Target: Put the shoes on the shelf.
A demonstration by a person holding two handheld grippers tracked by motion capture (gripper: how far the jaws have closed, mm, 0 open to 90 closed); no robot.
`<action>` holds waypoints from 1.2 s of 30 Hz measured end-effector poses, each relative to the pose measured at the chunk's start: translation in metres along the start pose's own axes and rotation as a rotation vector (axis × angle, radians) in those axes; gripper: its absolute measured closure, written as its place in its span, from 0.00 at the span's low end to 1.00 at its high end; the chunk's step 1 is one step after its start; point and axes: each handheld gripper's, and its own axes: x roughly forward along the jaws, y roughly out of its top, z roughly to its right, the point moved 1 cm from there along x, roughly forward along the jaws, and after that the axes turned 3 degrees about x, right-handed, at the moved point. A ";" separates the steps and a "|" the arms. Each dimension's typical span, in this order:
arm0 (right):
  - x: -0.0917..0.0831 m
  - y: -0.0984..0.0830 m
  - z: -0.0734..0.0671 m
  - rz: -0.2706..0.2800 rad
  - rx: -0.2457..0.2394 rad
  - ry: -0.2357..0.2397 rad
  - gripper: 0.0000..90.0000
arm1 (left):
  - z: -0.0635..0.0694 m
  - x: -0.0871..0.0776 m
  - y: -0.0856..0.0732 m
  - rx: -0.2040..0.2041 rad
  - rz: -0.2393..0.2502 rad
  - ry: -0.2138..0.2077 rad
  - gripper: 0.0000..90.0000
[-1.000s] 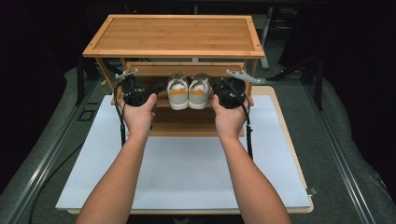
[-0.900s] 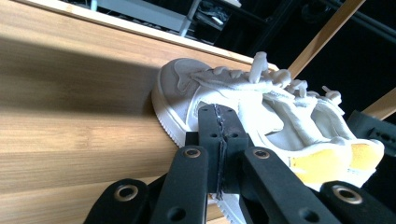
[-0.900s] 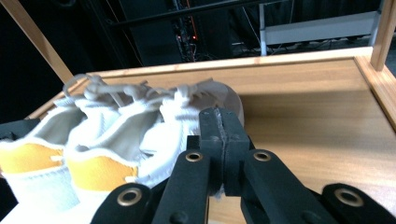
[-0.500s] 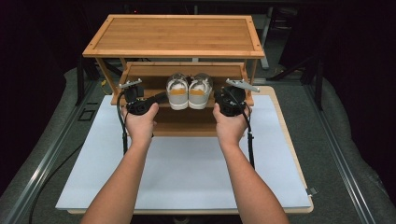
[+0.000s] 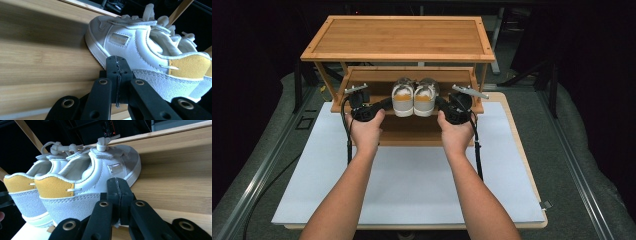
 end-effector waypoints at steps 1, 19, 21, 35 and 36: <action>0.000 0.001 0.001 -0.018 -0.003 0.001 1.00 | -0.001 0.001 0.001 0.004 -0.003 -0.003 1.00; 0.025 0.014 0.002 -0.031 0.001 -0.020 1.00 | -0.011 0.019 0.014 0.010 -0.002 0.019 1.00; 0.026 0.015 0.002 -0.039 -0.001 -0.026 1.00 | -0.012 0.020 0.015 0.006 -0.005 0.023 1.00; 0.040 0.021 0.004 -0.048 -0.002 -0.028 1.00 | -0.020 0.030 0.023 -0.026 -0.014 0.009 1.00; 0.042 0.022 0.005 -0.035 0.002 -0.026 1.00 | -0.020 0.031 0.023 -0.024 -0.018 0.010 1.00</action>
